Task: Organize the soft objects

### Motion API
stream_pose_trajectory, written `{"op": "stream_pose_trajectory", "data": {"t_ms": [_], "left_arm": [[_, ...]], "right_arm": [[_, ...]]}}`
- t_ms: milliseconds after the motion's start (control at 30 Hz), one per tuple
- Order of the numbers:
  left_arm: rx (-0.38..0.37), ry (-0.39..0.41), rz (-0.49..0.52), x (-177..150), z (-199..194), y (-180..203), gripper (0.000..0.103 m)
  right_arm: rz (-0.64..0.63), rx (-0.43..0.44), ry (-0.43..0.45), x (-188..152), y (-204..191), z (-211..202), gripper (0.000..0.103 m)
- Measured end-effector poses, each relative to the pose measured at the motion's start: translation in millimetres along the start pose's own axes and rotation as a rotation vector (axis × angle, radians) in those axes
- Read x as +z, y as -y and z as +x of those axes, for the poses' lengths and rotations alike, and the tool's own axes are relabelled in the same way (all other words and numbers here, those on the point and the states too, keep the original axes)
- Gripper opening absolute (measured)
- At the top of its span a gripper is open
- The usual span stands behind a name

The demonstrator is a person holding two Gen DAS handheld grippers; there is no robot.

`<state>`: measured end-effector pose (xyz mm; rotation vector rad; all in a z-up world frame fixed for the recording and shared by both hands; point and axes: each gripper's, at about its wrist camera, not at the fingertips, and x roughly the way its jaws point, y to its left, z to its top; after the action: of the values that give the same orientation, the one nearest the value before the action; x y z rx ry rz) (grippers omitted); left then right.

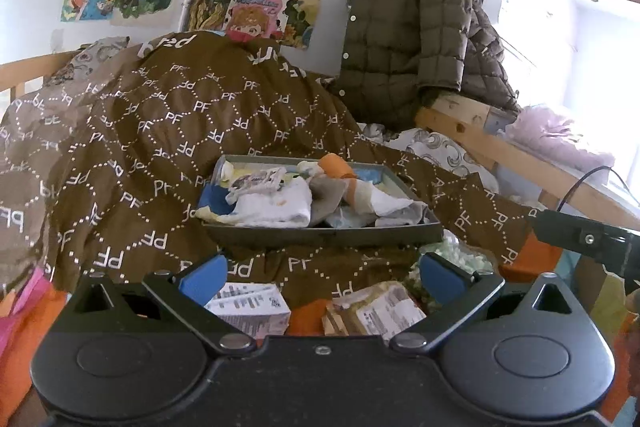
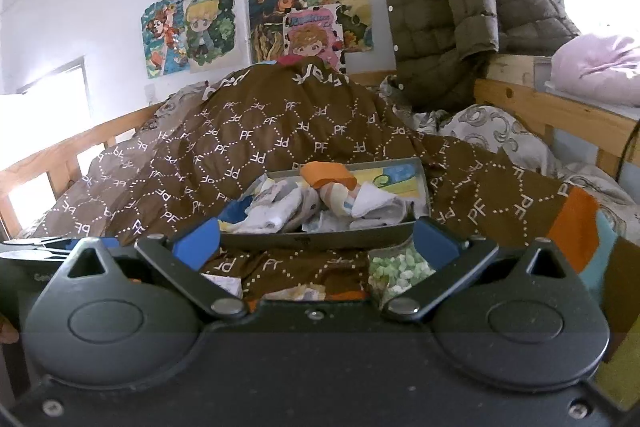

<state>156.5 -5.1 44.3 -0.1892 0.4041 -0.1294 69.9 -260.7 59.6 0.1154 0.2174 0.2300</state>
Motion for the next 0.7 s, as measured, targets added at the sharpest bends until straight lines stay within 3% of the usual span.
{"op": "stream_pose_trajectory", "data": {"t_ms": [300,700], "left_arm": [[0.02,0.015,-0.047,-10.4,-18.2,-1.9,0.102],[0.151,-0.031,-0.159,-41.1,-48.7,-9.2,0.102]], "right_arm": [[0.01,-0.043,0.023,-6.0,-10.3,-24.2,0.102],[0.063,-0.108,0.02,-36.0,-16.3,-42.4,0.102]]}}
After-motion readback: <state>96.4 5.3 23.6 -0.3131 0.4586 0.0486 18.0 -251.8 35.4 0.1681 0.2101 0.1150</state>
